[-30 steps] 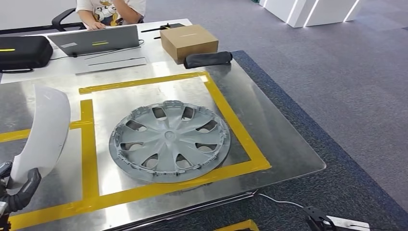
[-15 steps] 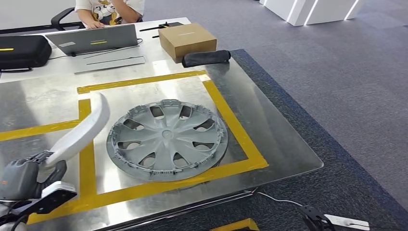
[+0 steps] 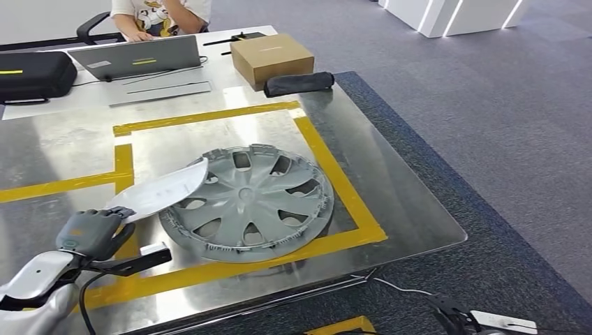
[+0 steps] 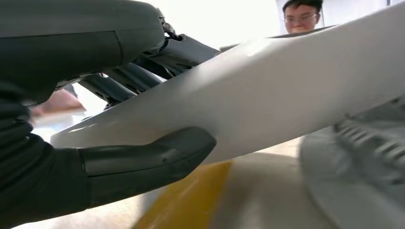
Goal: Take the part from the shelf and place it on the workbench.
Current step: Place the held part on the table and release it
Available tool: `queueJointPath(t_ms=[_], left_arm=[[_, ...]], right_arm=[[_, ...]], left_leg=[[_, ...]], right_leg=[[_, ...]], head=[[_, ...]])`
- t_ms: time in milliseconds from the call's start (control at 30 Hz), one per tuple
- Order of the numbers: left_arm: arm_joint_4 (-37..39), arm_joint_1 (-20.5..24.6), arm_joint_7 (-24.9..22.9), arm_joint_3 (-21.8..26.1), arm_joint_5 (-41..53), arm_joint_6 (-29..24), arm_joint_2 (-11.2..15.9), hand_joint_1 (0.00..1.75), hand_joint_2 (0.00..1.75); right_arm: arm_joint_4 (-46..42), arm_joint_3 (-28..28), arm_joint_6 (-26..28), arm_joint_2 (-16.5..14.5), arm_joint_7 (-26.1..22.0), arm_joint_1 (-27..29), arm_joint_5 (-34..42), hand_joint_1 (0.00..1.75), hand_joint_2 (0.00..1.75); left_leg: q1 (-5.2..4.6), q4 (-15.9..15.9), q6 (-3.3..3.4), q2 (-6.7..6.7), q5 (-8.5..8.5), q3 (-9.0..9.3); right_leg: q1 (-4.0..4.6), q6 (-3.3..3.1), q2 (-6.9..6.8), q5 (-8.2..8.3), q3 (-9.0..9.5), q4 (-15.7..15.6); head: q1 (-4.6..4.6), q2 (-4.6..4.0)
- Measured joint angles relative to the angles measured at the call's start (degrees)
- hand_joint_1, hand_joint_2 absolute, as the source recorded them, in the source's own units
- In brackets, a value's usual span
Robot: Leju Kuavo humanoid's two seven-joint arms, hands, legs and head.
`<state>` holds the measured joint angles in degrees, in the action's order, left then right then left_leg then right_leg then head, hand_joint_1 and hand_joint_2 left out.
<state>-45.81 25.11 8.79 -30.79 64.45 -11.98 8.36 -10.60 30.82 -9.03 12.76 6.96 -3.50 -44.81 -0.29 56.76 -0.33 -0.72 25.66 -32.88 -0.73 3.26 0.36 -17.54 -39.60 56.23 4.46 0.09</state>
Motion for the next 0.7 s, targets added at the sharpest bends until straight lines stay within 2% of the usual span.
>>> queueJointPath(t_ms=[133, 267, 400, 467, 600, 700], left_arm=[[6.65, 3.86, -3.56, -2.25, 2.01, 1.28, -0.16, 1.75, 1.75], [10.73, 6.35, -6.25, -2.34, 0.97, 3.30, 0.18, 1.75, 1.75], [12.94, 7.45, -6.90, -0.88, -3.27, 2.85, 1.48, 1.75, 1.75], [13.34, 7.41, -5.28, 1.42, -8.25, 2.52, 2.07, 1.75, 1.75], [13.42, 6.34, -0.72, 10.11, -21.91, 2.48, 2.36, 1.75, 1.75], [13.42, 5.41, 0.70, 15.96, -26.40, 2.84, 2.32, 1.75, 1.75]], right_arm=[[-0.01, 0.02, -0.29, 0.00, 0.10, -0.67, -0.46, 0.00, 0.00], [-0.03, 0.19, -0.26, 0.00, 0.16, -0.69, -0.46, 0.00, 0.00], [-0.03, 0.79, -0.05, 0.00, -0.12, -0.24, -0.37, 0.00, 0.00], [-0.03, 1.18, -0.04, 0.00, -0.35, 0.11, -0.32, 0.00, 0.00], [-0.03, 2.14, -0.01, 0.00, -0.91, 0.67, -0.30, 0.00, 0.00], [-0.03, 2.63, 0.04, 0.00, -1.05, 0.91, -0.30, 0.00, 0.00]], left_leg=[[0.00, 0.00, -0.06, -0.01, -0.15, -0.01], [0.00, -0.01, -0.03, -0.05, -0.23, -0.01], [0.02, -0.04, -0.04, 0.01, -0.16, -0.01], [0.04, -0.06, -0.06, 0.05, -0.18, -0.05], [0.10, -0.10, -0.20, 0.10, -0.31, -0.17], [0.14, -0.10, -0.48, 0.12, -0.55, -0.31]], right_leg=[[-0.01, -0.08, -0.01, -0.05, 0.01, -0.01], [-0.01, -0.13, -0.06, -0.01, 0.05, 0.00], [0.00, -0.25, 0.09, 0.11, -0.07, 0.00], [0.01, -0.28, 0.15, 0.18, -0.16, 0.01], [0.08, -0.44, 0.24, 0.31, -0.38, 0.02], [0.13, -0.67, 0.26, 0.47, -0.55, 0.04]], head=[[0.01, 0.00], [0.02, 0.00], [0.01, 0.00], [0.00, 0.00], [0.00, 0.00], [0.00, 0.00]])
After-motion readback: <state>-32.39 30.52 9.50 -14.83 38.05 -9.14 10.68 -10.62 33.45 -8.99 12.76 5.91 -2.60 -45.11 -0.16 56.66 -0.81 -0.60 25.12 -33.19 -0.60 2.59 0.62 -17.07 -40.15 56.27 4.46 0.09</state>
